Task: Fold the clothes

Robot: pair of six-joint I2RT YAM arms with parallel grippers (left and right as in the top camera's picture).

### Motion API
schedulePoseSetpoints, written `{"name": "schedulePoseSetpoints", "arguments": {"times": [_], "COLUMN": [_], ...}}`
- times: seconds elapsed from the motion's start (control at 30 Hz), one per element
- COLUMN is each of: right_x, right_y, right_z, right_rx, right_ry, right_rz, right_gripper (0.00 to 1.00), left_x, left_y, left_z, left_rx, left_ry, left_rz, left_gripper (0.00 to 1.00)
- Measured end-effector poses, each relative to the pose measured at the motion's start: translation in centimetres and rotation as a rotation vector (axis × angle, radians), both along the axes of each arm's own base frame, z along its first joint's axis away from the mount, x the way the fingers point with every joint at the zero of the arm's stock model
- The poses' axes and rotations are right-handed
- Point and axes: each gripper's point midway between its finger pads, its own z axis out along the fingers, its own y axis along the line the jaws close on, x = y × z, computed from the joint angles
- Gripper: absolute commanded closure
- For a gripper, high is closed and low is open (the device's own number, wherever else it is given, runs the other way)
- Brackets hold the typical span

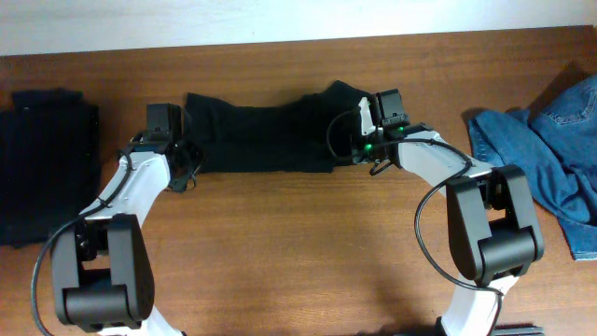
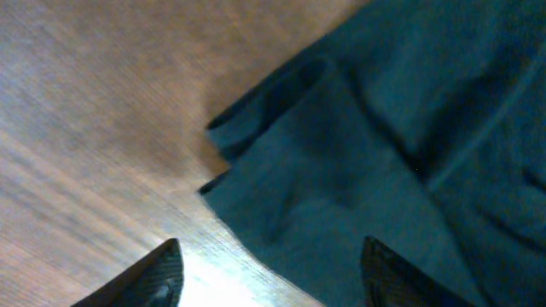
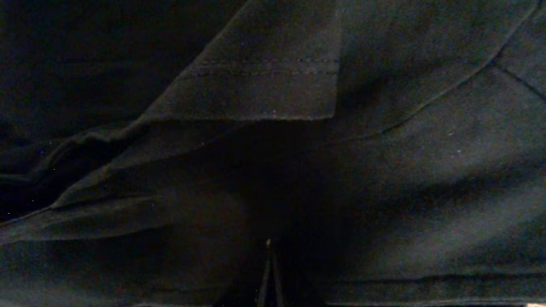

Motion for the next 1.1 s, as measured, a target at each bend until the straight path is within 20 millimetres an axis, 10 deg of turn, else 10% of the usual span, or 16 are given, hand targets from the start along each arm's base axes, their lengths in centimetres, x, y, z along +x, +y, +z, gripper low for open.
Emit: {"name": "schedulePoseSetpoints", "arguments": {"times": [1.1], "right_x": [0.1], "right_y": [0.0], "right_z": [0.0], "right_rx": [0.001], "right_ry": [-0.004], "right_rz": [0.0], "right_gripper": [0.93], "left_x": [1.2], "left_y": [0.7], "left_z": [-1.2], "left_rx": [-0.014], "left_ry": [-0.114], "left_rz": [0.012], "left_gripper": [0.41]}}
